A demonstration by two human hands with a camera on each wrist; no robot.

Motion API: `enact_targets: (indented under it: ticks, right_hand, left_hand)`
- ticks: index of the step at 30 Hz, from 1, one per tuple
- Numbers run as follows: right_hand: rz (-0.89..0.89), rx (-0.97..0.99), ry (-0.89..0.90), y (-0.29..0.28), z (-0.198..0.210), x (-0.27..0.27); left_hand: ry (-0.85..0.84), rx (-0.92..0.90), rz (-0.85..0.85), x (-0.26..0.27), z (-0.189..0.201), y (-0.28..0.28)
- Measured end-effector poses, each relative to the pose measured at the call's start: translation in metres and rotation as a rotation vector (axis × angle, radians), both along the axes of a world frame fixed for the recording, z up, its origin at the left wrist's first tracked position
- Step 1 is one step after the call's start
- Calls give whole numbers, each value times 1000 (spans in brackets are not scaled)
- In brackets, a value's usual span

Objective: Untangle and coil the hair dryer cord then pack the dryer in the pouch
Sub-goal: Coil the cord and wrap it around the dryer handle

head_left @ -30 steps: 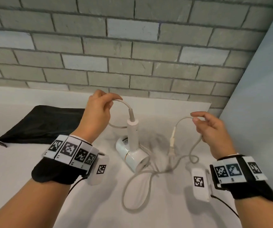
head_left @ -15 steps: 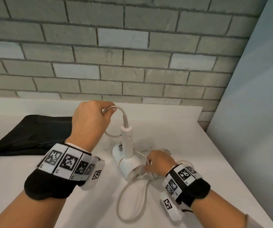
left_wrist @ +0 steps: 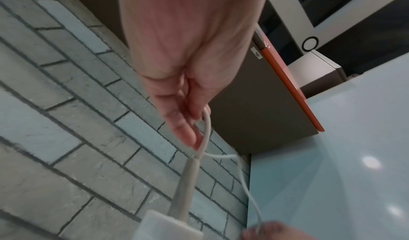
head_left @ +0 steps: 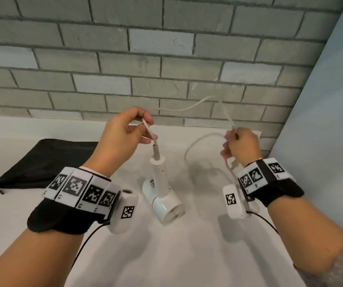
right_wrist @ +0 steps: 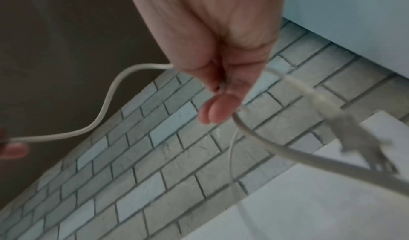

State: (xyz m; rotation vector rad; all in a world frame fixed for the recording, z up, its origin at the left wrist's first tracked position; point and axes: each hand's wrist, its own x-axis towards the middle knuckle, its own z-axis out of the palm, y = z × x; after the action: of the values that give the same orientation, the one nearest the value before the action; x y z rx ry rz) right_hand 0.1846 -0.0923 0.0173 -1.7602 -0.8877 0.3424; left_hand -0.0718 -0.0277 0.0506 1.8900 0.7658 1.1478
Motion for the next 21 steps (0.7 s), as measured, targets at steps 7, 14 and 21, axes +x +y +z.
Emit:
enact_targets:
  ticks: [7, 14, 21]
  right_hand:
    - [378, -571, -197, 14, -10, -11]
    - [412, 139, -309, 7, 20, -44]
    - [771, 5, -178, 17, 5, -85]
  left_hand:
    - [-158, -186, -195, 2, 7, -1]
    - [-101, -139, -269, 9, 3, -6]
    - [-111, -134, -415, 9, 3, -8]
